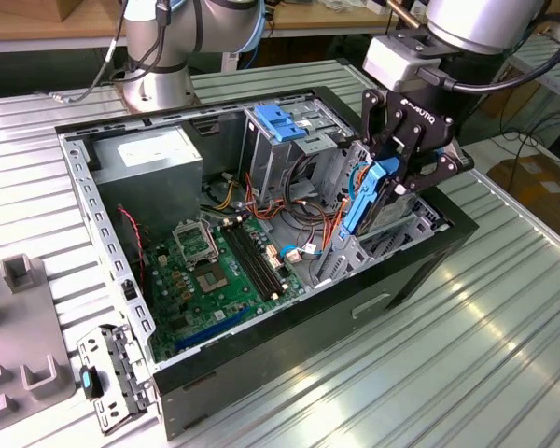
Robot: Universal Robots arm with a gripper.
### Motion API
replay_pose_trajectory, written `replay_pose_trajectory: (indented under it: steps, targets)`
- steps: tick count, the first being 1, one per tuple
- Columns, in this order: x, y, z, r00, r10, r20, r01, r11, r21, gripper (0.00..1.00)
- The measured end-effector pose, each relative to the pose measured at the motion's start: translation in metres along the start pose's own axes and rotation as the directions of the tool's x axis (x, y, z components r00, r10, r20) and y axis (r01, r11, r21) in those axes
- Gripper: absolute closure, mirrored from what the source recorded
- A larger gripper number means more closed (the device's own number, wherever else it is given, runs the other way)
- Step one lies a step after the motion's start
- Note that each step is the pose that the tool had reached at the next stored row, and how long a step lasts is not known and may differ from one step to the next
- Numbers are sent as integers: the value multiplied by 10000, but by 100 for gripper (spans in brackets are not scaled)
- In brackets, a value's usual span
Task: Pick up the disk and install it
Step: 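Insert the disk into the insertion slot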
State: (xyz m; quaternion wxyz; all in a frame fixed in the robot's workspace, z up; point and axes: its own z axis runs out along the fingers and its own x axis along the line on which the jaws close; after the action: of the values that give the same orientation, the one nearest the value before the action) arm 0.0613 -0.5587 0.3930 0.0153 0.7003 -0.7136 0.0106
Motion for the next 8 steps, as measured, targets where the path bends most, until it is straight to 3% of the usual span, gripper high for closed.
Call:
replay_pose_trajectory:
  steps: [8]
  targets:
    - [11,-3,103,10000,0,1,0,10000,-2,63]
